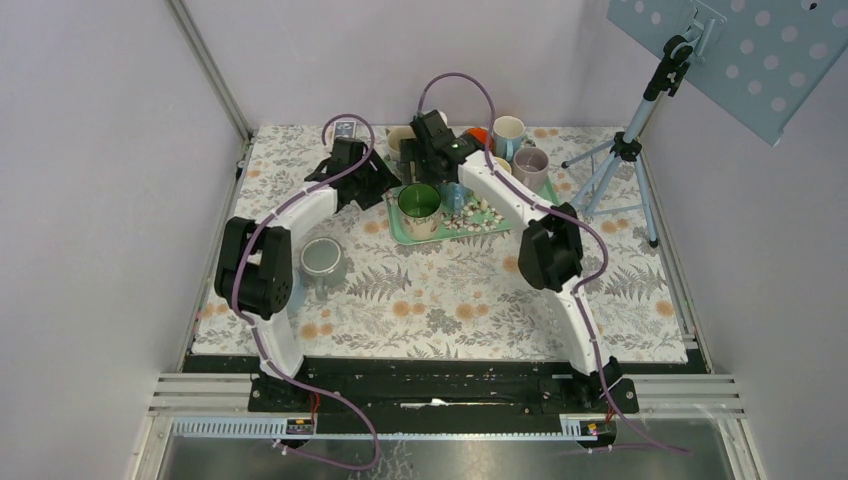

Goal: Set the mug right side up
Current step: Move the cup to the tray.

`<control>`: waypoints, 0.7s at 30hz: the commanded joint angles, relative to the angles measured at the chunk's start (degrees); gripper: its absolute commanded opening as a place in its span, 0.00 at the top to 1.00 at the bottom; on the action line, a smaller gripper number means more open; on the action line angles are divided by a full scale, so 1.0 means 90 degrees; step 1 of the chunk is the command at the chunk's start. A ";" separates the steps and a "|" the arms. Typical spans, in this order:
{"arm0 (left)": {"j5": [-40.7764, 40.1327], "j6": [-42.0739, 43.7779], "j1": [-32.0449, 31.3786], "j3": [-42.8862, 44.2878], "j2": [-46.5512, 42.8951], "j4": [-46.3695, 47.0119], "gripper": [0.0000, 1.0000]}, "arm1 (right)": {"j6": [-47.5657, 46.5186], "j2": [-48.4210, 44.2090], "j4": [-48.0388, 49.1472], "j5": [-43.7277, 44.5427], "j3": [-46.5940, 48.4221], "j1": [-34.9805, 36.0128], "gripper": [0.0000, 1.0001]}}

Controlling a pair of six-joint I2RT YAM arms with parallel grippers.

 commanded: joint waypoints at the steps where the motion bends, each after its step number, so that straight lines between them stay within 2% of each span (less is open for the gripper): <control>1: -0.0111 0.0274 0.0111 0.0020 -0.0652 0.0066 0.31 | -0.0247 -0.1245 0.0269 0.0043 -0.0487 0.0062 0.10; 5: -0.0093 0.0455 0.0109 -0.0379 -0.1251 0.0065 0.26 | -0.0303 -0.1934 0.0488 0.0102 -0.1299 0.0057 0.07; 9: -0.0024 0.0568 -0.0141 -0.1223 -0.1934 0.0107 0.25 | -0.0260 -0.2676 0.0804 0.0236 -0.2246 0.0056 0.01; 16: -0.0708 0.0285 -0.1326 -0.2509 -0.2933 0.0180 0.25 | 0.0107 -0.4282 0.1451 0.0865 -0.4185 -0.0021 0.00; 21: -0.1245 0.0047 -0.2170 -0.2640 -0.2547 0.0666 0.24 | 0.0168 -0.5283 0.1872 0.1184 -0.5192 -0.0028 0.01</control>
